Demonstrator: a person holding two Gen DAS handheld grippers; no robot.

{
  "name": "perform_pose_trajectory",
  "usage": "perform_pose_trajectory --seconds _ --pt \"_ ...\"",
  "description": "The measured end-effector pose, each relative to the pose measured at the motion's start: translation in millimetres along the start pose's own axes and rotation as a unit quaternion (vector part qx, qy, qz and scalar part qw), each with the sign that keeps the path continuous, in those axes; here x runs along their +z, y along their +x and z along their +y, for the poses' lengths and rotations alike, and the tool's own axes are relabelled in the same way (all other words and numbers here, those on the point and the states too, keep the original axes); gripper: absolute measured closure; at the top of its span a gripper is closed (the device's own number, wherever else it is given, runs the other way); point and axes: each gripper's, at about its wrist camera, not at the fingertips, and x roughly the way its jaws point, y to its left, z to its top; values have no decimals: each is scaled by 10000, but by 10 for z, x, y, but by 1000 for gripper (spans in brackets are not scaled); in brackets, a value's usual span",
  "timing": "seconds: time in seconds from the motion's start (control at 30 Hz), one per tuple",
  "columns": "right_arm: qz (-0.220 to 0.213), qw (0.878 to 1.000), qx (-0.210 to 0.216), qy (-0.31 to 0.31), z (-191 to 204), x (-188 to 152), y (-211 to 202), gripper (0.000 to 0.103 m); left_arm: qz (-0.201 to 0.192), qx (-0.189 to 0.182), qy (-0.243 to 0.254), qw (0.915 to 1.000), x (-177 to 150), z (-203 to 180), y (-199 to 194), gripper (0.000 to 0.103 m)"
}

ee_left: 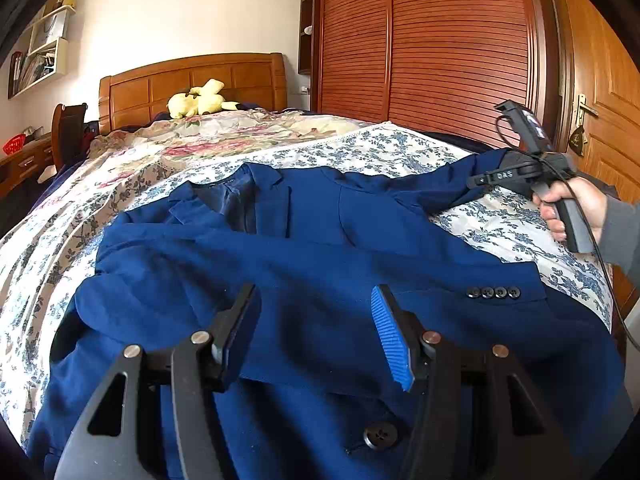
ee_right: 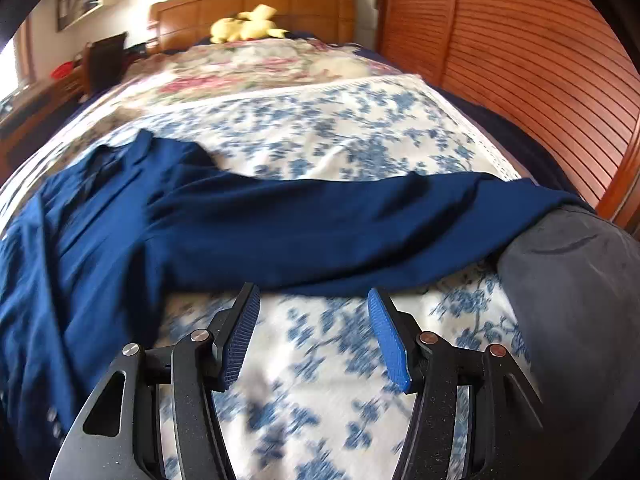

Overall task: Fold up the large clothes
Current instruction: 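Open the right tool and move it to the outstretched navy sleeve, then grasp the outstretched sleeve cuff with the right tool and lift it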

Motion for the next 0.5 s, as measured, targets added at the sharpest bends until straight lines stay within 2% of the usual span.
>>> perform_pose_trajectory --seconds 0.27,0.4,0.5 --pt "225 9987 -249 382 -256 137 311 46 9 1 4 10000 -6 0 6 47" --pt "330 9978 -447 362 -297 132 403 45 6 -1 4 10000 -6 -1 2 47" --pt "382 9970 -476 471 -332 91 436 39 10 0 3 10000 -6 0 3 47"
